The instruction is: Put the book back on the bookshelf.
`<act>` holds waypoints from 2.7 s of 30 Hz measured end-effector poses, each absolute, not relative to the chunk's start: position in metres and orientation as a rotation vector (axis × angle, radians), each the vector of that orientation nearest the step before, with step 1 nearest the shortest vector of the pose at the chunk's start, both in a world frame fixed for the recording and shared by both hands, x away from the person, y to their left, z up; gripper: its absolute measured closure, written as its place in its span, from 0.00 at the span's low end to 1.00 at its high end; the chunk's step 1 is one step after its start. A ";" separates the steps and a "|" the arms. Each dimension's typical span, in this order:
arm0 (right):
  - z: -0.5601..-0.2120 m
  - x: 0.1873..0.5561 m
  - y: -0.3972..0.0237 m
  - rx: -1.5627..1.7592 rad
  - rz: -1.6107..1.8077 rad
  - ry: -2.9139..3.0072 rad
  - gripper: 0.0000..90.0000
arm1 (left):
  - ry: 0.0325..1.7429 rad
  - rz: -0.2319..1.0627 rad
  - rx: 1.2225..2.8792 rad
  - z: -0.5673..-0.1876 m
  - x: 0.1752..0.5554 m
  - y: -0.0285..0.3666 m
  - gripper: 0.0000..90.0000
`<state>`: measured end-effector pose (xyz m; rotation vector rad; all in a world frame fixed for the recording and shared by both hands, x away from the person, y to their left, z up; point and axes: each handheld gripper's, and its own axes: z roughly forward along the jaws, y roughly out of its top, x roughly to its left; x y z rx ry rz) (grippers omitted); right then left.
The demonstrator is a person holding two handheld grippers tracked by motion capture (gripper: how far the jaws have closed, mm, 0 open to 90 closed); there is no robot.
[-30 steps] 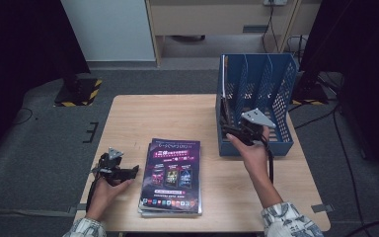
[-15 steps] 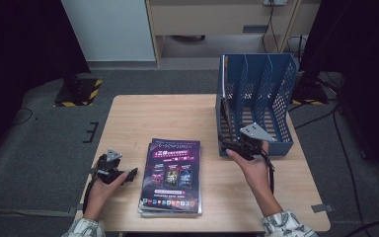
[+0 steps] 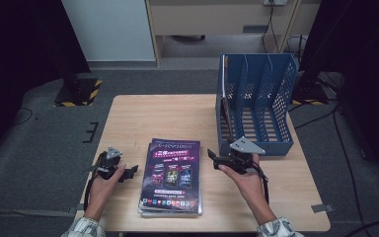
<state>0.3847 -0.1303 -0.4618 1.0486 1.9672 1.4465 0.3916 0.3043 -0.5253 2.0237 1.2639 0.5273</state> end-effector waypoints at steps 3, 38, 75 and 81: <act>-0.467 0.383 -0.126 1.022 1.433 2.015 0.32 | 1.230 0.542 1.978 -0.515 0.388 0.302 0.14; -0.495 0.377 -0.086 0.939 1.355 2.314 0.39 | 1.036 0.300 2.016 -0.506 0.374 0.251 0.58; -0.527 0.389 -0.078 1.144 1.386 2.502 0.21 | 0.992 0.310 2.026 -0.510 0.374 0.245 0.52; -0.529 0.392 -0.079 1.171 1.406 2.511 0.20 | 0.992 0.311 2.025 -0.510 0.374 0.245 0.52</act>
